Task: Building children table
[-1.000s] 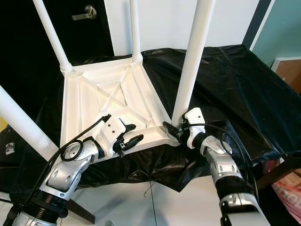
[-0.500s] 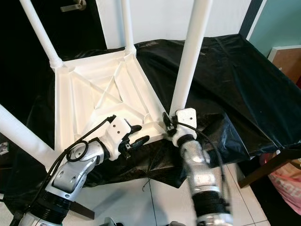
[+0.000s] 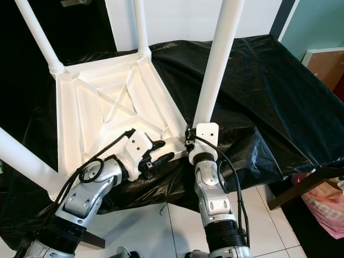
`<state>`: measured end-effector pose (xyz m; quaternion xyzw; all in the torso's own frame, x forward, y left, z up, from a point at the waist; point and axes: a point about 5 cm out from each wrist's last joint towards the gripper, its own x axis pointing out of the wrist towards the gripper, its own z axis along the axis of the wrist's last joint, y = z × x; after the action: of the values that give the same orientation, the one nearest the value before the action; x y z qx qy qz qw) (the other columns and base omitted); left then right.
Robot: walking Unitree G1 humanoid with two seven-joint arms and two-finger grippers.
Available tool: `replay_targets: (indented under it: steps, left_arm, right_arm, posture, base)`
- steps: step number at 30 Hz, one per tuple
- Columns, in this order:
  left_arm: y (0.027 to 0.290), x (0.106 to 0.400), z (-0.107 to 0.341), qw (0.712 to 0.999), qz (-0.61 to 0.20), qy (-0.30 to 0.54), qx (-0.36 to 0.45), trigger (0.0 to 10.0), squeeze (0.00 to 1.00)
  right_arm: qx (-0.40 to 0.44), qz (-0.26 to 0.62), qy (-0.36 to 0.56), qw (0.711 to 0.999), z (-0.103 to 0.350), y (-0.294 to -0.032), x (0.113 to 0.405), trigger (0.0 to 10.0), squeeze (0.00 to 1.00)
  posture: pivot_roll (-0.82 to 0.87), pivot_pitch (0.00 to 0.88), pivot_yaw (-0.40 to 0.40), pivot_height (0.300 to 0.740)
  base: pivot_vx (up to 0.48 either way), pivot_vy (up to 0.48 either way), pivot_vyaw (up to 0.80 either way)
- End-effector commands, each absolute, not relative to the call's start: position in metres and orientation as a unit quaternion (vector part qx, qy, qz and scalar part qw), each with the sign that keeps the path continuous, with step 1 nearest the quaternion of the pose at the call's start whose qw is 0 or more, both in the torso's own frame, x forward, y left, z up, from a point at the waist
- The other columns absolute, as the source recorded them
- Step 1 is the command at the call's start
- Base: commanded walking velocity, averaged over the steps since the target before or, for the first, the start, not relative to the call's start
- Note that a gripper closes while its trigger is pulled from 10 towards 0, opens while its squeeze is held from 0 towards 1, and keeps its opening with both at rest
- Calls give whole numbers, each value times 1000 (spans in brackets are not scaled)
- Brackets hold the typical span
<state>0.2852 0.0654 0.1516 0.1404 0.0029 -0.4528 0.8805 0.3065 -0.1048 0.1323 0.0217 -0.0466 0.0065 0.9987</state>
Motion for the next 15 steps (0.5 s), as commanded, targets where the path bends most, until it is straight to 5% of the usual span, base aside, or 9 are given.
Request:
replay_targets:
  steps: [1, 6, 7, 15]
  left_arm:
    - [67, 287, 151, 887, -441, 5, 138, 10000, 0]
    - [66, 287, 152, 886, -443, 4, 138, 10000, 0]
    - [66, 287, 152, 885, -444, 3, 138, 10000, 0]
    - [68, 285, 153, 888, -440, 2, 136, 10000, 0]
  right_arm:
    - [23, 15, 5, 1000, 111, -97, 300, 10000, 0]
    - [20, 19, -2, 1000, 115, -99, 301, 10000, 0]
    - [24, 27, -6, 999, 117, -100, 301, 10000, 1000]
    - [30, 95, -49, 994, 129, -116, 296, 10000, 1000]
  posture:
    - [-37, 123, 10, 740]
    - [-36, 129, 11, 740]
    - [-34, 130, 9, 740]
    - [-27, 139, -1, 740]
  base:
    - [0, 0, 0]
    - [0, 0, 0]
    - [0, 0, 0]
    - [0, 0, 0]
